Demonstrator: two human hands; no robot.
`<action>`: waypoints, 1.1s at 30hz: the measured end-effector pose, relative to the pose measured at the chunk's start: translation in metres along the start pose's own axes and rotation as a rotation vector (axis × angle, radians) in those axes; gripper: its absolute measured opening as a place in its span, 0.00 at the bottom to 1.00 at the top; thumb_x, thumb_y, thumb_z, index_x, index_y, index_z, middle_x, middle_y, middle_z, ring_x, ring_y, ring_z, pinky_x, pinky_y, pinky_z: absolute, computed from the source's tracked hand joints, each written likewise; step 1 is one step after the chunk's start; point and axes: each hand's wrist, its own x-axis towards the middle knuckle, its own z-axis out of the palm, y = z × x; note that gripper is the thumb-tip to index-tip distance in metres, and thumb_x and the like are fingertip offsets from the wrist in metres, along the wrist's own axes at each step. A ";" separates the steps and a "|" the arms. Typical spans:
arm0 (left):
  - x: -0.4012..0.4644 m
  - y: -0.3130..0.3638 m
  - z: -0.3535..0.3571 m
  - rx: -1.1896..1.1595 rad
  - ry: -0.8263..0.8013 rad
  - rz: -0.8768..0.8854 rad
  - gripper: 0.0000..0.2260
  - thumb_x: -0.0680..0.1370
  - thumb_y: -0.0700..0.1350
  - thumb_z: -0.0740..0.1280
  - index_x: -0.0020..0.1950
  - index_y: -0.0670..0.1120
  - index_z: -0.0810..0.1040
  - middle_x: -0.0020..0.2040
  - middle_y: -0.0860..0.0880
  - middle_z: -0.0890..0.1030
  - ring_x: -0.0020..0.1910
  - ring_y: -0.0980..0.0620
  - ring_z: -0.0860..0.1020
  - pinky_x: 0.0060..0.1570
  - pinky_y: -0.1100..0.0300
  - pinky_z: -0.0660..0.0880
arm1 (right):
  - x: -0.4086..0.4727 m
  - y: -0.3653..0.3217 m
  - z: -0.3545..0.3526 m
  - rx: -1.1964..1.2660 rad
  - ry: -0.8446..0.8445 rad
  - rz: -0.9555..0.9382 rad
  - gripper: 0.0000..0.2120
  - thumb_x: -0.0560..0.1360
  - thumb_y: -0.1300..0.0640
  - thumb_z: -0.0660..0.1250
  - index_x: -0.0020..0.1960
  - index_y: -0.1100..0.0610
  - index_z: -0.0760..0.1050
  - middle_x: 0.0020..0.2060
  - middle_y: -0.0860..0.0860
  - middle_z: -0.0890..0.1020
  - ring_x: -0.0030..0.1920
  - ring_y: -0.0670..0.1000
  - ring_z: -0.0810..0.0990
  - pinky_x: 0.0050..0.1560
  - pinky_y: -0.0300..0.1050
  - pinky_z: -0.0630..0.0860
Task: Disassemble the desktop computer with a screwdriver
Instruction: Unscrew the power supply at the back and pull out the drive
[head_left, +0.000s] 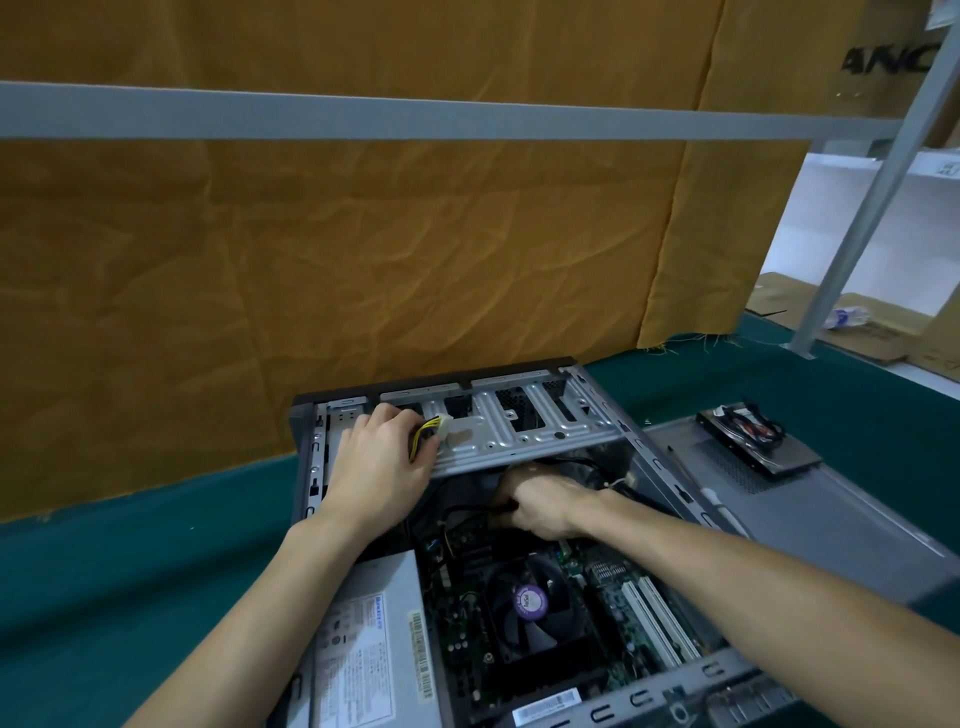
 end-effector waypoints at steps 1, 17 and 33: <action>0.000 0.000 0.000 0.001 0.000 0.002 0.13 0.82 0.54 0.64 0.61 0.47 0.79 0.56 0.47 0.77 0.56 0.42 0.74 0.55 0.50 0.68 | -0.001 -0.001 0.000 -0.011 0.005 0.001 0.17 0.81 0.53 0.67 0.69 0.53 0.77 0.65 0.57 0.79 0.61 0.58 0.79 0.53 0.41 0.73; -0.003 0.000 -0.002 -0.013 -0.002 0.004 0.13 0.82 0.52 0.64 0.61 0.47 0.79 0.57 0.47 0.77 0.56 0.42 0.74 0.55 0.50 0.69 | -0.006 -0.006 0.004 -0.201 0.003 -0.052 0.07 0.80 0.61 0.64 0.57 0.61 0.77 0.55 0.60 0.80 0.53 0.61 0.80 0.48 0.49 0.74; 0.000 -0.001 -0.003 -0.014 -0.008 0.015 0.12 0.81 0.52 0.66 0.59 0.47 0.80 0.55 0.46 0.78 0.55 0.41 0.75 0.52 0.50 0.70 | -0.005 -0.008 -0.002 -0.234 0.016 -0.041 0.13 0.81 0.59 0.64 0.64 0.61 0.75 0.62 0.61 0.78 0.61 0.62 0.78 0.55 0.49 0.75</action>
